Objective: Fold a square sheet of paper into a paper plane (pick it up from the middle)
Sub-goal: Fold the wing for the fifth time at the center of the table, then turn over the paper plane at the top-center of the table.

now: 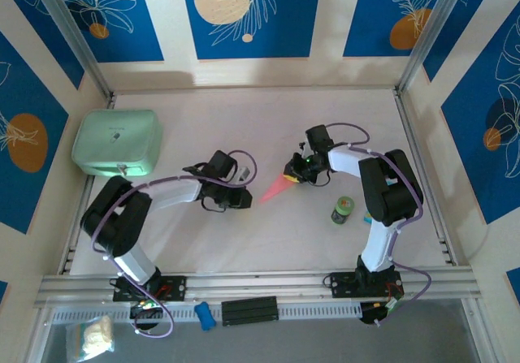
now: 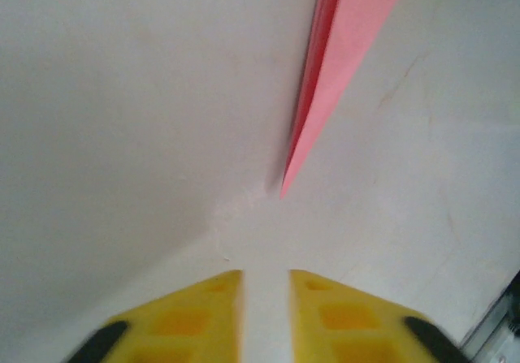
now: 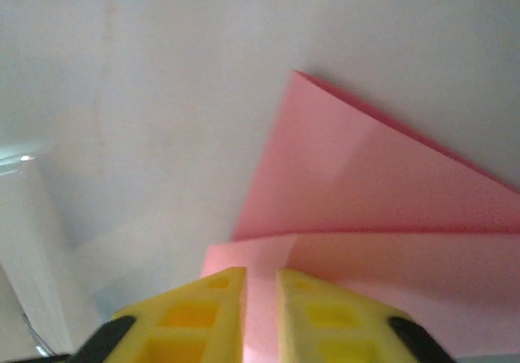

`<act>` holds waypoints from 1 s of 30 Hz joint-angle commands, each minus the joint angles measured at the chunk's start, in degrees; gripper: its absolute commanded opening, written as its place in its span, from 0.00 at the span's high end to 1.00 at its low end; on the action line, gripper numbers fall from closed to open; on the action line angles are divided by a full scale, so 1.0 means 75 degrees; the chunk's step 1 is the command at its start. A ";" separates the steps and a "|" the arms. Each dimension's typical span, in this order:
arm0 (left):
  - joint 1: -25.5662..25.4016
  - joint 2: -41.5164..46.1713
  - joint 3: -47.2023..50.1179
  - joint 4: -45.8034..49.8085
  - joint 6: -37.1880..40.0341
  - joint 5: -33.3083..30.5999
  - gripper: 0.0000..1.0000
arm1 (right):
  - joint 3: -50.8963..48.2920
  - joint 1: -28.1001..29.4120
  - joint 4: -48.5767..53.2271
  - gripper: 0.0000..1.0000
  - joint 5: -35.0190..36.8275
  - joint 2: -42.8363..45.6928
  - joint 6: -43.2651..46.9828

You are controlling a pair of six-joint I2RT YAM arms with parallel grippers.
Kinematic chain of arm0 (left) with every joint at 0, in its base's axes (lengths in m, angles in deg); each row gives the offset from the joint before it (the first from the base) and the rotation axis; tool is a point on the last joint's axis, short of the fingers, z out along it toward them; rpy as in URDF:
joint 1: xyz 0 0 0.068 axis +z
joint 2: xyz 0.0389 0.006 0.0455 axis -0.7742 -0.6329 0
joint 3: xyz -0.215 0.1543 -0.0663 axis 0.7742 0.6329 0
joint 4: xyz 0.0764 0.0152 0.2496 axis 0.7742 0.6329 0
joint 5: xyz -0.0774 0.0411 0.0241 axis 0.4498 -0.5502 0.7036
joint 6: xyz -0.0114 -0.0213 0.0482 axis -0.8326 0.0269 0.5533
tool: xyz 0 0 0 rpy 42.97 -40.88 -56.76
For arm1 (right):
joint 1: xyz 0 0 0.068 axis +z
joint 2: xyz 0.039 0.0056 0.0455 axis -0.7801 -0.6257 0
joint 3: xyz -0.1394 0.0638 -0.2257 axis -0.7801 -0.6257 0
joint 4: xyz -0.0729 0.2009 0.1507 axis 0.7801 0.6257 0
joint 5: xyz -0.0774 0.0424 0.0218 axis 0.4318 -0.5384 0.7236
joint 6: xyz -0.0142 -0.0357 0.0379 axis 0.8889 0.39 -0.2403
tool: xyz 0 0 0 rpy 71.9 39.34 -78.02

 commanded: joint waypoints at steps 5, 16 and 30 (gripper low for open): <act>0.0605 0.1217 0.0023 0.0228 -0.0305 -0.2127 0.40 | 0.0849 0.0583 0.1934 0.57 0.1643 0.1319 0.0124; 0.1068 0.1800 0.0214 -0.0019 0.0124 -0.3601 0.04 | 0.2292 0.1892 0.4366 0.43 0.4546 0.0373 -0.2267; 0.1213 0.1726 0.0592 -0.0235 0.0236 -0.3051 0.02 | 0.3229 0.2339 0.5386 0.49 0.4925 -0.0946 -0.3877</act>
